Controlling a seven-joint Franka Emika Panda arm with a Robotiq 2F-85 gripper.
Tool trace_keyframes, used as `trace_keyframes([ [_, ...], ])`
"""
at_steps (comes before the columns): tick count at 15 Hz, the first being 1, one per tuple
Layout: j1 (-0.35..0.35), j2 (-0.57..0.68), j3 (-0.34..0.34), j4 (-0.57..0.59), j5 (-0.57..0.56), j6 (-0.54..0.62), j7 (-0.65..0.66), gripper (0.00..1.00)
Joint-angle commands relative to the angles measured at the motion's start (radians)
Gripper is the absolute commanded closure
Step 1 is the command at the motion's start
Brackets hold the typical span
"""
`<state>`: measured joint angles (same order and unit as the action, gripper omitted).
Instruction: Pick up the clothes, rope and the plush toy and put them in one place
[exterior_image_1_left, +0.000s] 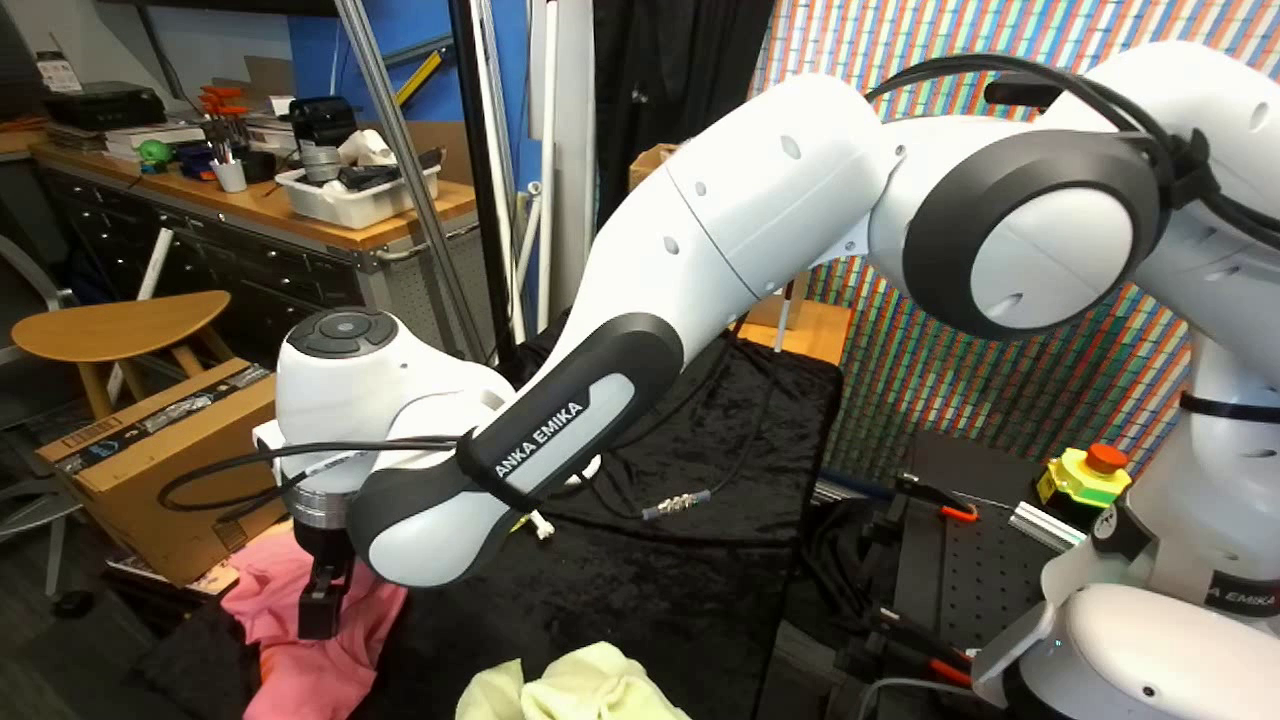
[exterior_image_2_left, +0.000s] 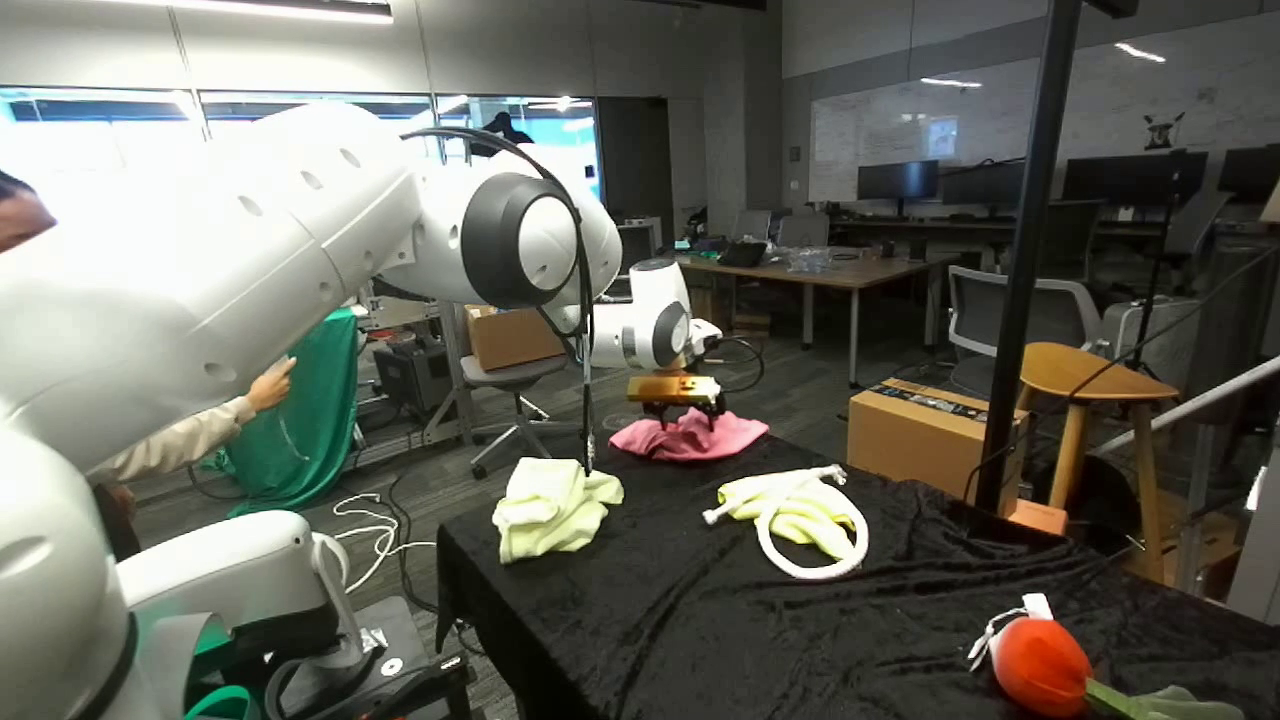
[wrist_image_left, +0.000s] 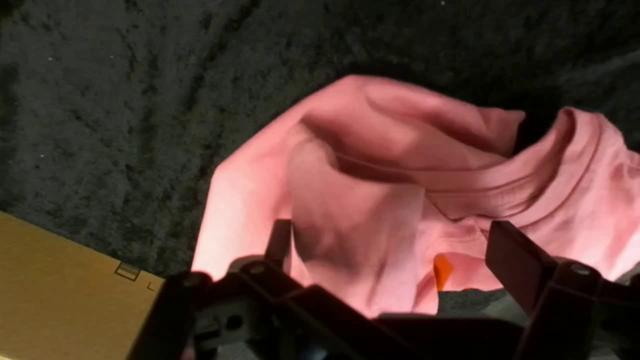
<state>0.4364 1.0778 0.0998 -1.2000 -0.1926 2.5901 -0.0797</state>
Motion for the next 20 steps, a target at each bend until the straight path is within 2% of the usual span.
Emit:
trace_keyframes([
  [1, 0.039, 0.059, -0.056, 0.089, -0.028, 0.016, 0.065, 0.01],
  [6, 0.057, 0.057, -0.088, 0.099, -0.029, 0.004, 0.098, 0.47],
  [12, 0.065, 0.033, -0.105, 0.085, -0.027, -0.019, 0.107, 0.92],
  [15, 0.068, 0.016, -0.112, 0.068, -0.027, -0.018, 0.121, 0.99],
  [17, 0.07, -0.018, -0.119, 0.037, -0.028, -0.019, 0.137, 0.96],
  [20, 0.083, -0.112, -0.146, -0.049, -0.036, -0.017, 0.179, 0.97],
])
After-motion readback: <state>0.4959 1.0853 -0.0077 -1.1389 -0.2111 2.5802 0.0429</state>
